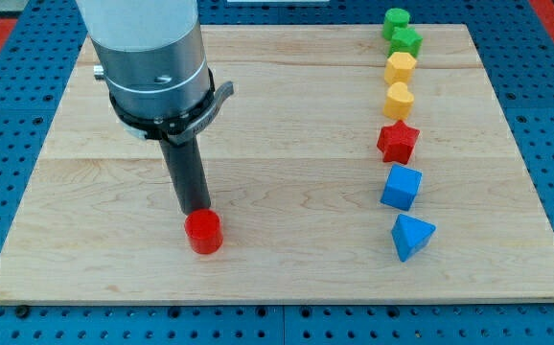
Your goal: Place red circle in between blue blocks
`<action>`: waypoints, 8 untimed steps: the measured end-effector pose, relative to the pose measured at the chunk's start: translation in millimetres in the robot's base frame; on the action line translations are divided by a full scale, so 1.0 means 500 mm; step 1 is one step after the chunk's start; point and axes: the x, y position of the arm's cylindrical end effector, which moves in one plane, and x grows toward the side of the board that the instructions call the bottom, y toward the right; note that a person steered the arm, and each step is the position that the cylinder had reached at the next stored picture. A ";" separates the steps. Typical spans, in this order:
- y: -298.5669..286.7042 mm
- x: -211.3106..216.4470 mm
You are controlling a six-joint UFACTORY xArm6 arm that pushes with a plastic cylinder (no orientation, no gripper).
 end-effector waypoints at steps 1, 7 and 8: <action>-0.066 0.030; 0.083 0.133; 0.135 0.113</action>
